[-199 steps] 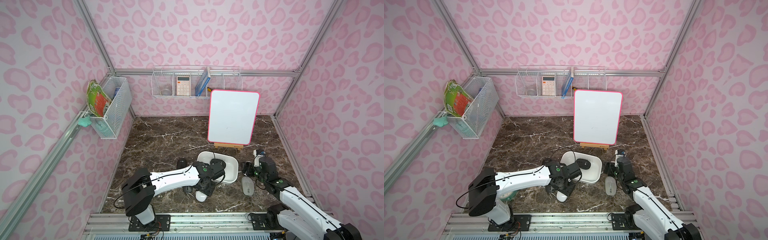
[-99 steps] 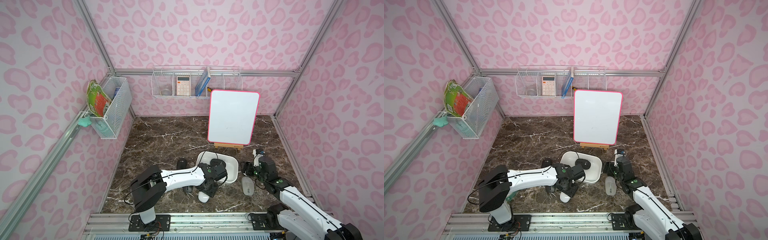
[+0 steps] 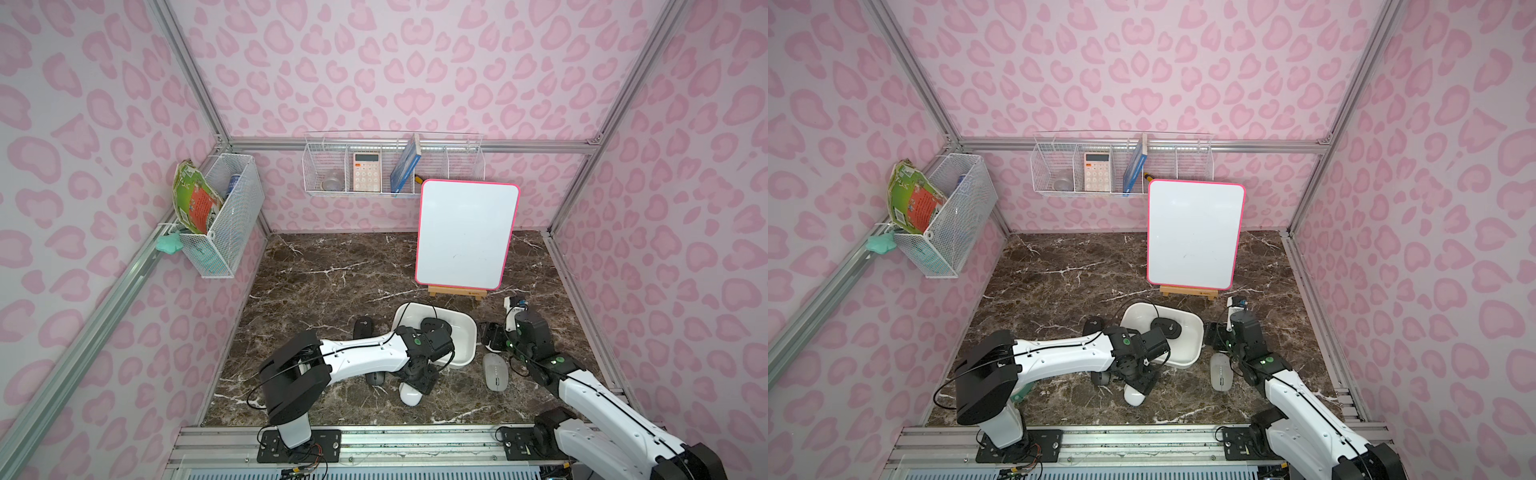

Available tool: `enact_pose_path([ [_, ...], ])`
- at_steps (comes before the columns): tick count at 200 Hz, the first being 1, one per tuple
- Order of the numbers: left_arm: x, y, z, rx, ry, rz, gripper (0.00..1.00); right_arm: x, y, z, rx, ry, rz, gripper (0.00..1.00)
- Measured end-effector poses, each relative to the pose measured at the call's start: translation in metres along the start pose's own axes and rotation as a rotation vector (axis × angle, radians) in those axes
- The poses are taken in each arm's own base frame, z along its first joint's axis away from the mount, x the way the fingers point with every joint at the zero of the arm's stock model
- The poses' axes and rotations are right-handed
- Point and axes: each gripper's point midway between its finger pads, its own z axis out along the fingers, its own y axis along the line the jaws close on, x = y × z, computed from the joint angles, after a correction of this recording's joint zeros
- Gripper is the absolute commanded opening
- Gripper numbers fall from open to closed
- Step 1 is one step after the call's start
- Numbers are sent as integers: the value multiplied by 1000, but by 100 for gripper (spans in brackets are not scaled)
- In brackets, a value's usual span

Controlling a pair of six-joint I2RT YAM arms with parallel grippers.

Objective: Take out the mouse from the storage box
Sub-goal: Place the mouse at the center of the board, then pick up the mouse from the storage box.

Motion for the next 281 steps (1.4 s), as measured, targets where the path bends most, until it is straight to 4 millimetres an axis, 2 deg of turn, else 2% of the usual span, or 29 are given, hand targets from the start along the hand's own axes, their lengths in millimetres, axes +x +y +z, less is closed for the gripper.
enact_pose_path([
  [34,-2,3,-19,24,-75,0,82,-5,13,2,-8,7,-39,84],
  [56,-6,14,-37,50,-151,-32,83,-5,27,5,-18,25,-85,84],
  [91,-12,61,-66,32,-312,-164,88,-1,58,14,-65,59,-199,84],
  [123,-13,115,-79,2,-441,-362,93,7,91,26,-116,110,-322,86],
  [135,-10,135,-83,-8,-486,-431,95,12,102,32,-131,137,-367,90],
  [155,-4,158,-90,-14,-544,-514,98,20,114,44,-145,197,-420,93],
  [175,-1,177,-99,-28,-606,-571,99,27,118,55,-136,246,-449,96],
  [215,5,188,-92,-41,-637,-599,99,42,118,67,-129,336,-490,96],
  [258,10,195,-80,-44,-656,-595,99,46,121,81,-115,382,-533,100],
  [281,12,197,-80,-33,-677,-594,99,49,123,90,-105,399,-540,100],
])
